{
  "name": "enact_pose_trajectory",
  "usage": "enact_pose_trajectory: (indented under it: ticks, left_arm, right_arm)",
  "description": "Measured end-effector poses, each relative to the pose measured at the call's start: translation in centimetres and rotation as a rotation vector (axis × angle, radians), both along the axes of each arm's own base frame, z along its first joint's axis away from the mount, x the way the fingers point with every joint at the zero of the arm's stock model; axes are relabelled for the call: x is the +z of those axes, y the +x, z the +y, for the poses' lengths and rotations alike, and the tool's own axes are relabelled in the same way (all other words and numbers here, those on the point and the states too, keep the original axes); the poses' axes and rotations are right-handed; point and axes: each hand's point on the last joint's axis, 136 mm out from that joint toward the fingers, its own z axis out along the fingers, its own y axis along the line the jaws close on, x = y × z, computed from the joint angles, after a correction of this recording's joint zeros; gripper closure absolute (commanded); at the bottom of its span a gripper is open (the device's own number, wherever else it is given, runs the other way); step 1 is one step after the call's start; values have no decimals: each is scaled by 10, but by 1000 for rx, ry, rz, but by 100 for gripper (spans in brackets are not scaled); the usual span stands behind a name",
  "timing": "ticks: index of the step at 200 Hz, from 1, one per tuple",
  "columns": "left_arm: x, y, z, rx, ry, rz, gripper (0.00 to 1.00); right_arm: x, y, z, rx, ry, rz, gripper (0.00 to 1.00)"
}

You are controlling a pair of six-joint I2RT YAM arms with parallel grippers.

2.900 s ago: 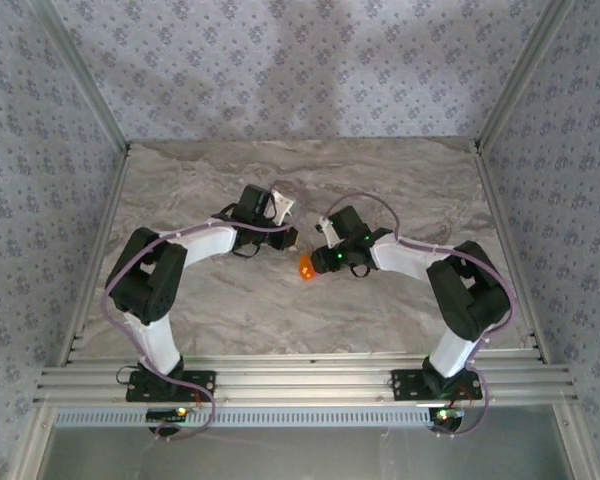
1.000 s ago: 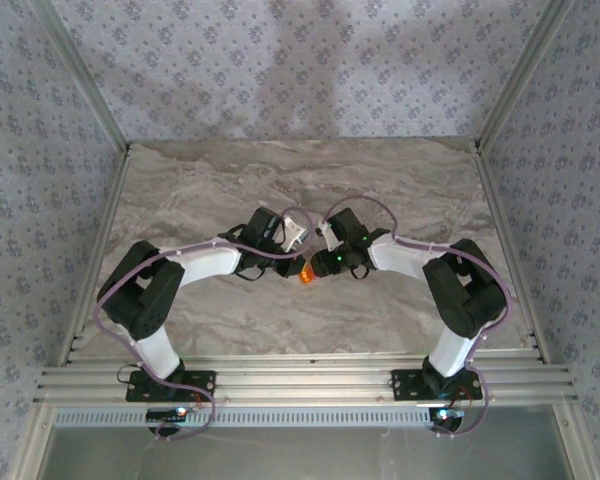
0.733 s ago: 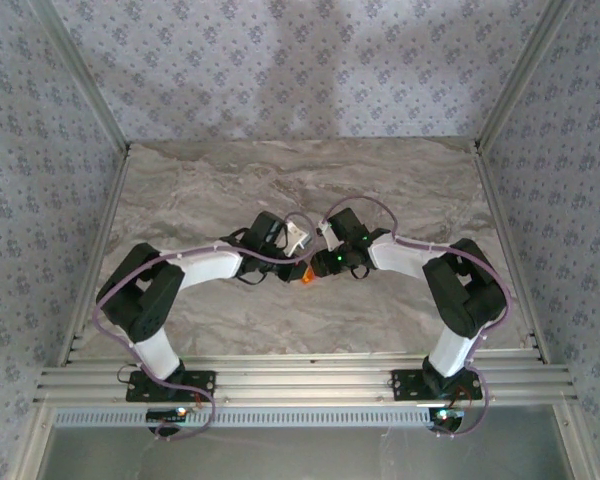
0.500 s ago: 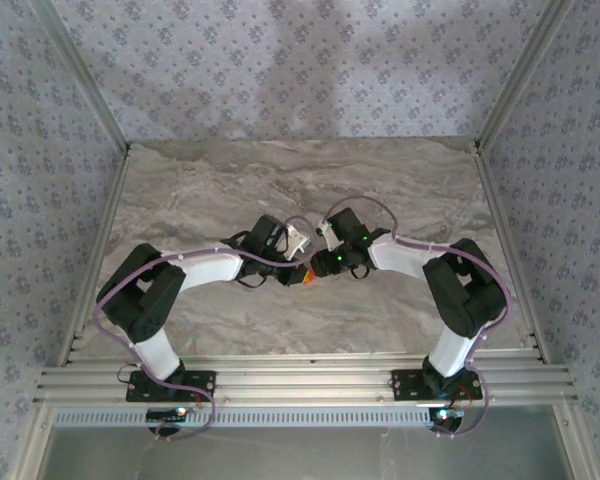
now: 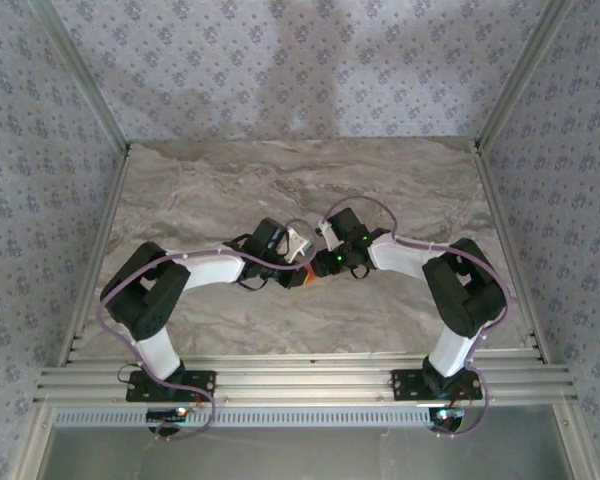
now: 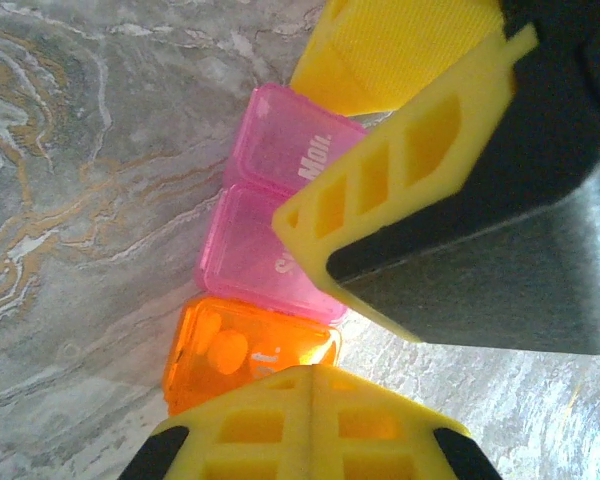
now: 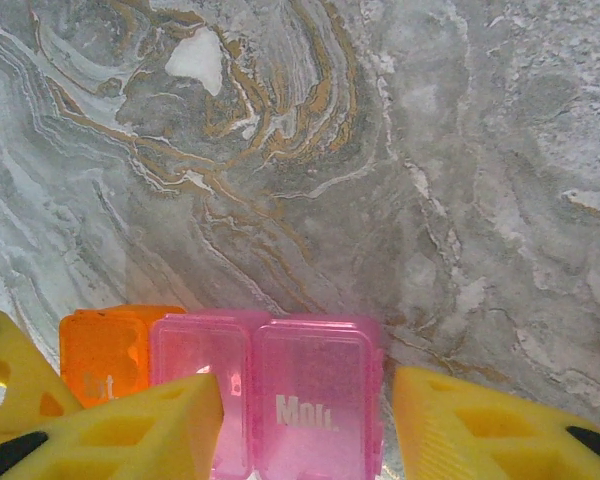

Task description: Sort the pills into containers

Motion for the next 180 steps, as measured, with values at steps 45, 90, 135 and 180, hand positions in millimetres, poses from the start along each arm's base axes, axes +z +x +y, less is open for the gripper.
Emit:
enact_pose_trajectory:
  ticks: [45, 90, 135, 180]
  left_arm:
    - [-1, -2, -2, -4, 8, -9, 100]
    - [-1, -3, -5, -15, 44, -43, 100]
    - [-2, -1, -5, -13, 78, -71, 100]
    - [-2, 4, -2, -10, 114, -104, 100]
  right_arm:
    - [0, 1, 2, 1, 6, -3, 51]
    - [0, 2, 2, 2, 9, -5, 51]
    - [0, 3, 3, 3, 10, -3, 52]
    - [0, 3, 4, 5, 14, 1, 52]
